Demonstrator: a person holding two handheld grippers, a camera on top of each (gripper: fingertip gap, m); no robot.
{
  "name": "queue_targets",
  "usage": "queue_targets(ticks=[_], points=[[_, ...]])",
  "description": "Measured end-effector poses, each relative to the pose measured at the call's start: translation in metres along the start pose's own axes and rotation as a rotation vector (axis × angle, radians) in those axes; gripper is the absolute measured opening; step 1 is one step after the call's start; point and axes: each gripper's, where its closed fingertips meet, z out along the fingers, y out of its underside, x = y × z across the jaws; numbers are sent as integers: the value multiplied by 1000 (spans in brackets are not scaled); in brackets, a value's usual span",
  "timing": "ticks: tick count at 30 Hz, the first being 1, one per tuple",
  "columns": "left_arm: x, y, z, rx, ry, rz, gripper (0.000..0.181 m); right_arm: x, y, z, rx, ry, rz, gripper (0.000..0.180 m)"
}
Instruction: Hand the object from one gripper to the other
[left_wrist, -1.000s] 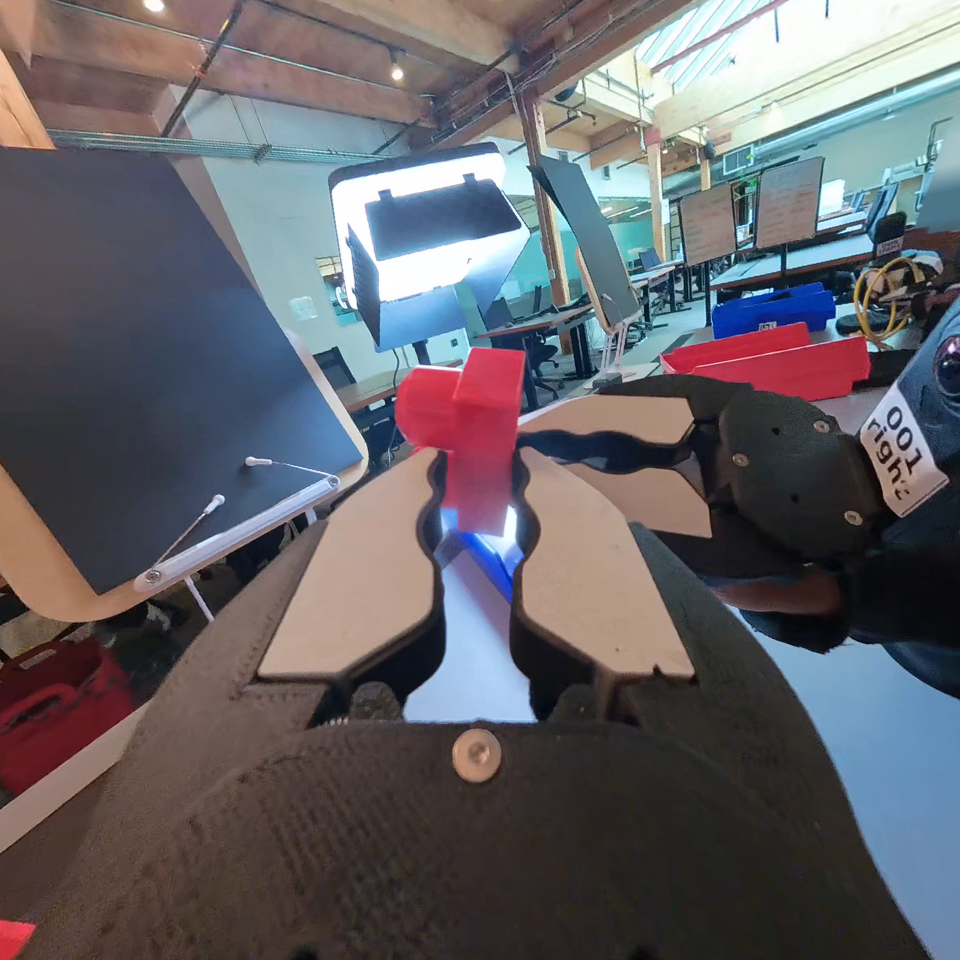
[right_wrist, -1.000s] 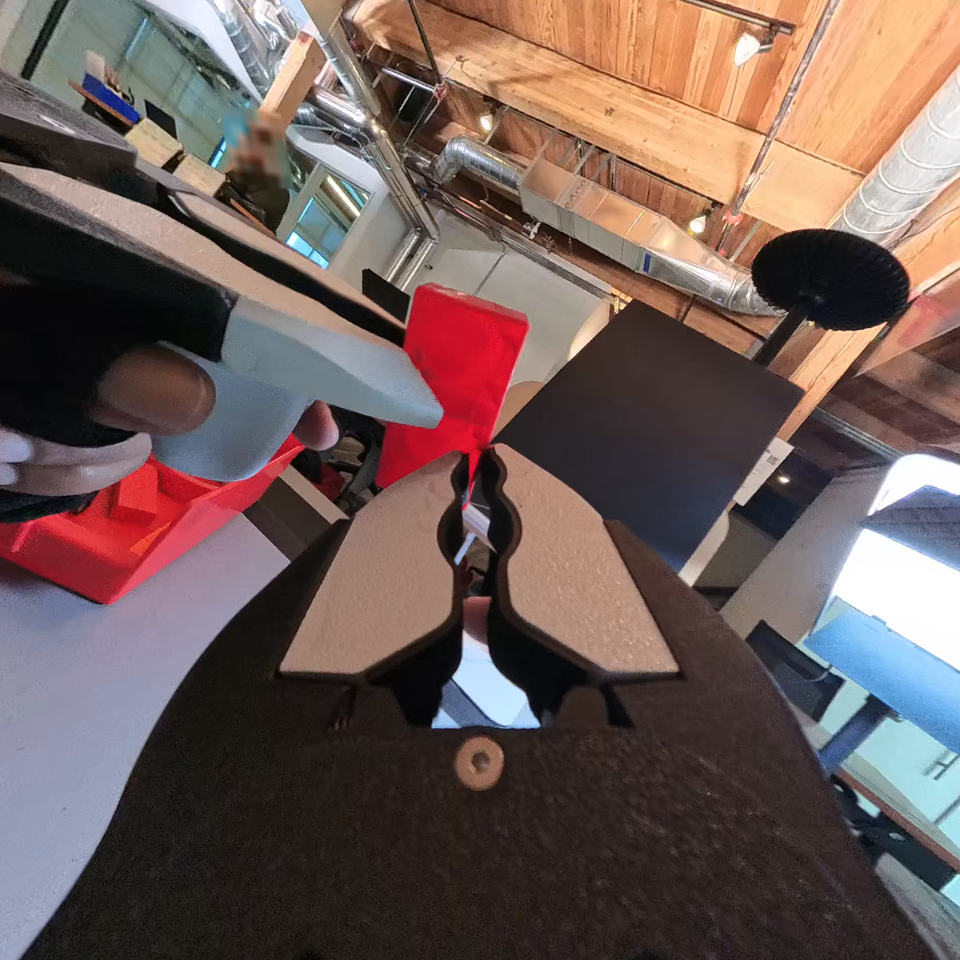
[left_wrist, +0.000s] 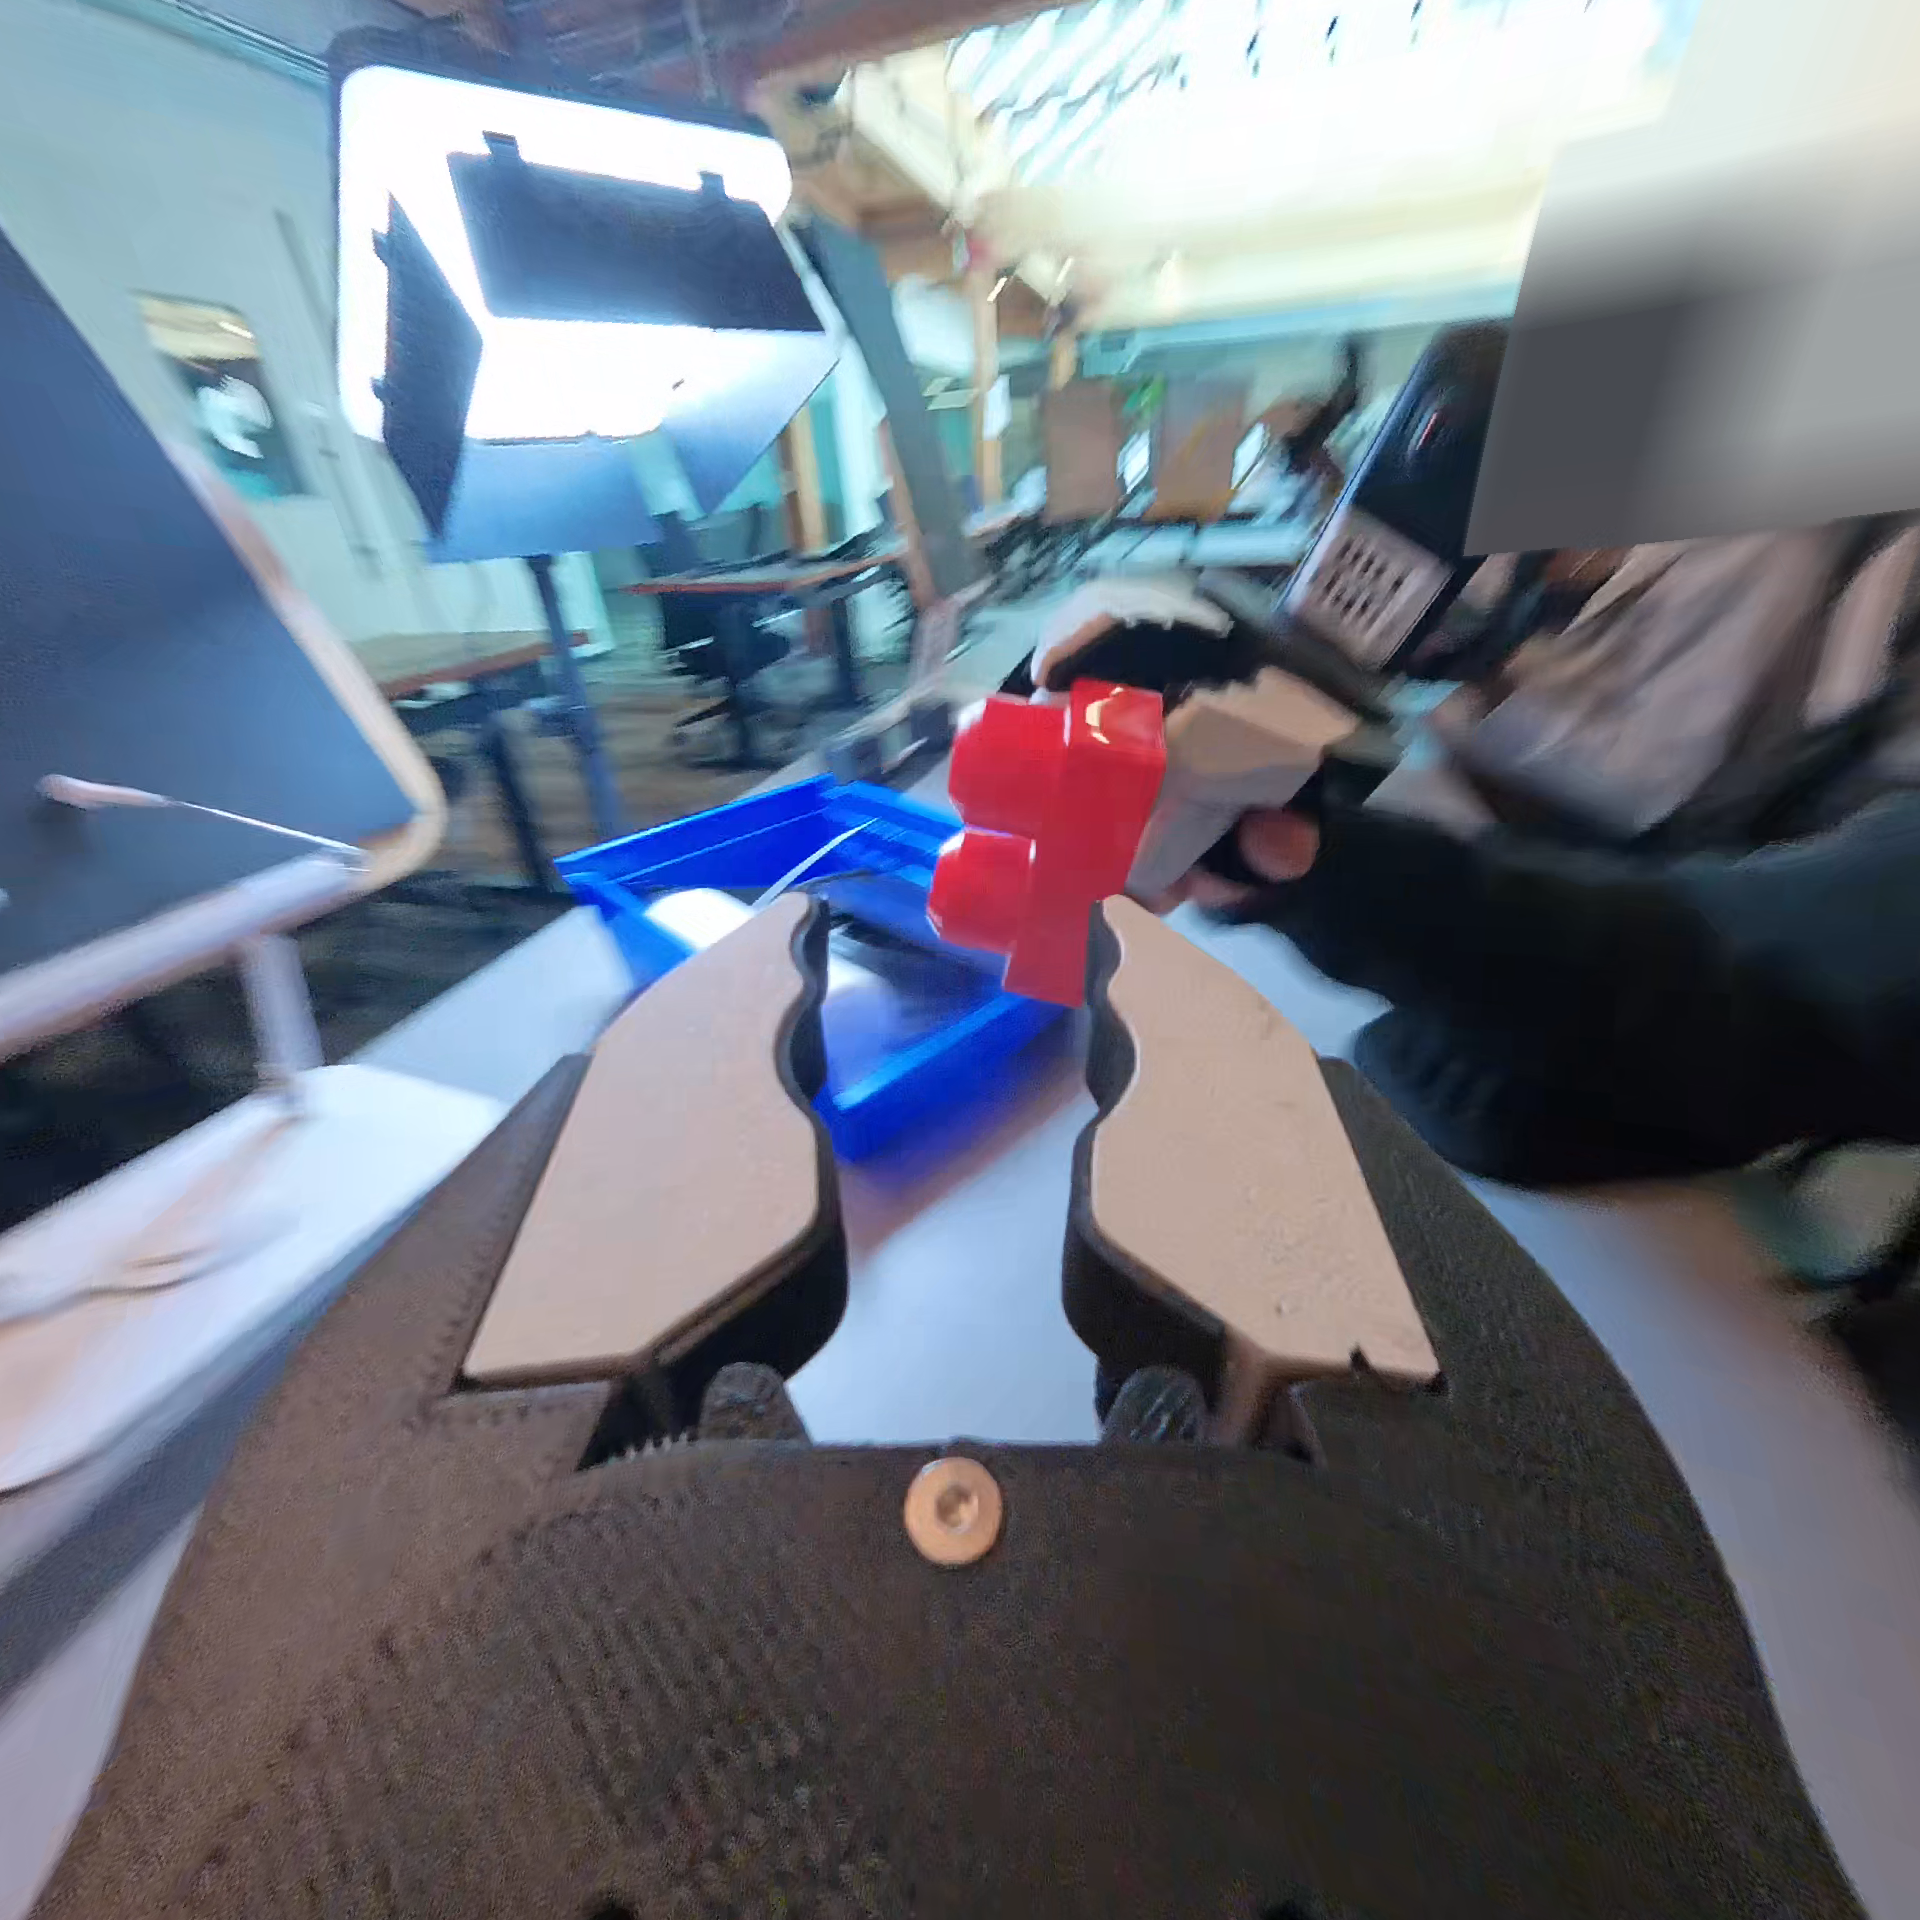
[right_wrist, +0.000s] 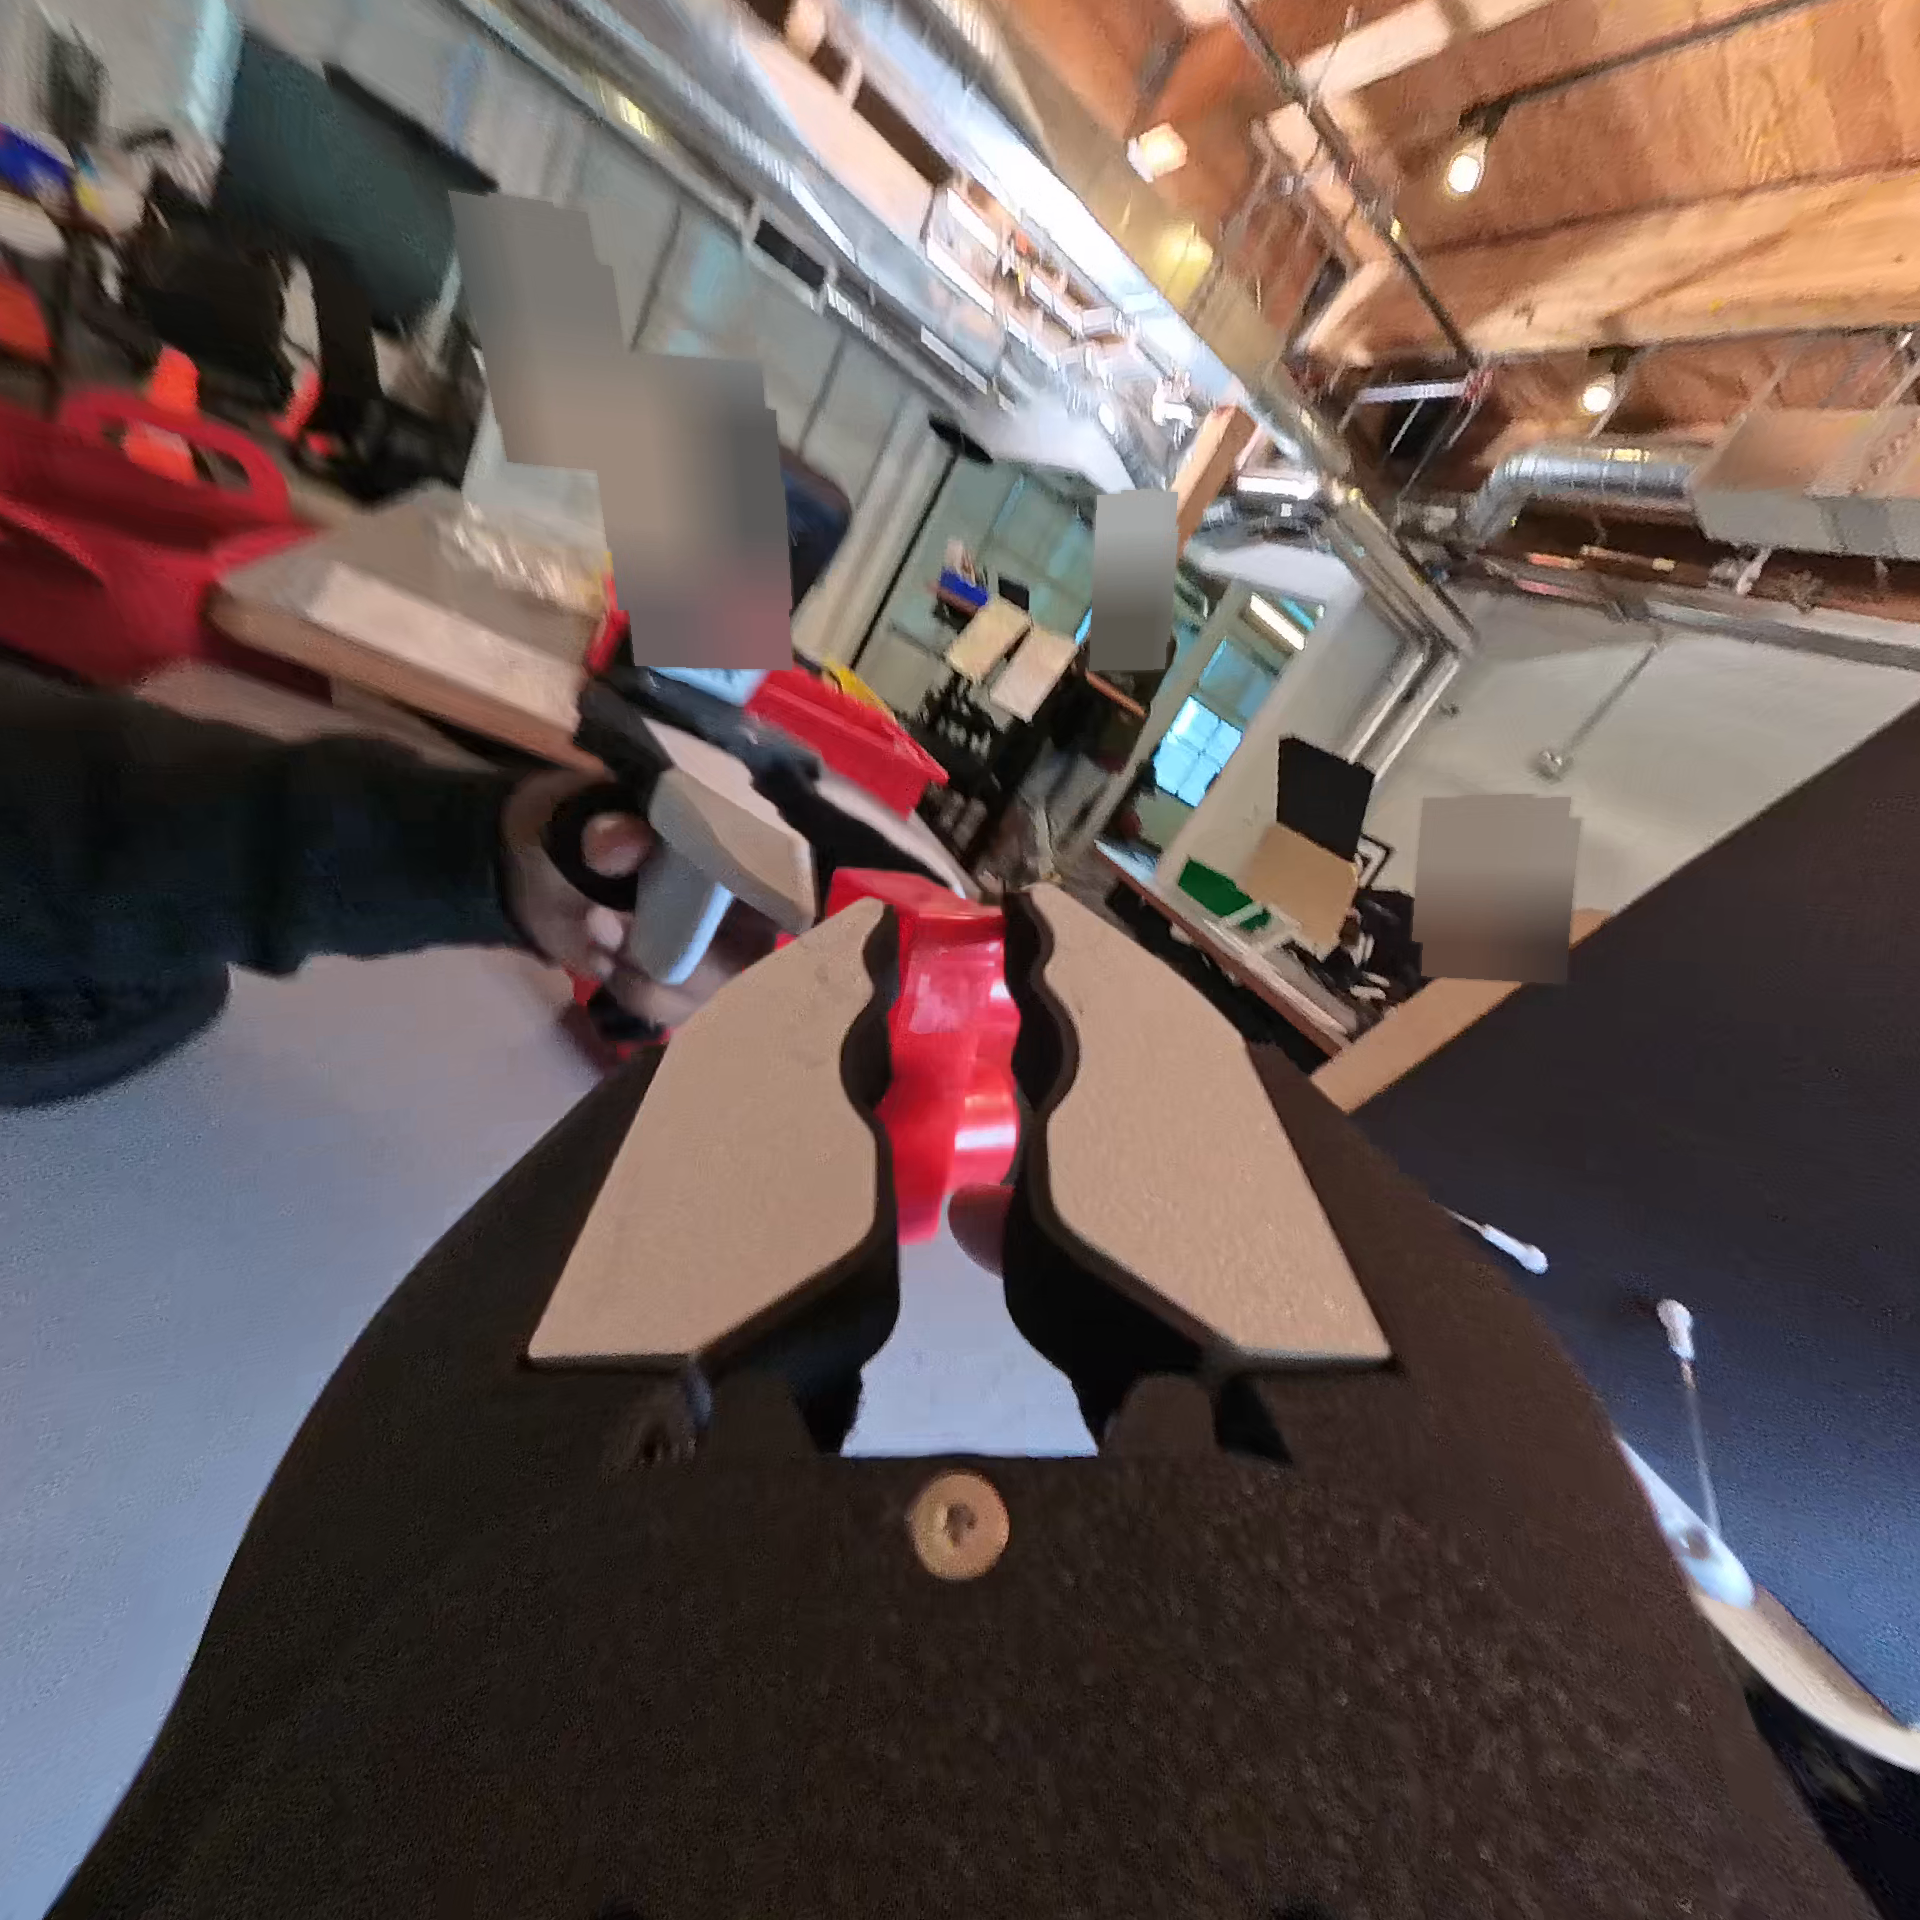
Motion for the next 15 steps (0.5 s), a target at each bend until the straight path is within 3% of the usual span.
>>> queue_targets(ticks=[3, 9, 15], points=[[8, -2, 5, 95, 134, -235, 52, -2, -9, -1, 65, -23, 62, 19], [23, 22, 17, 144, 356, -485, 61, -10, -18, 0, 146, -89, 193, 19], [50, 4, 14, 237, 532, -539, 61, -22, -34, 1, 282, -185, 353, 19]])
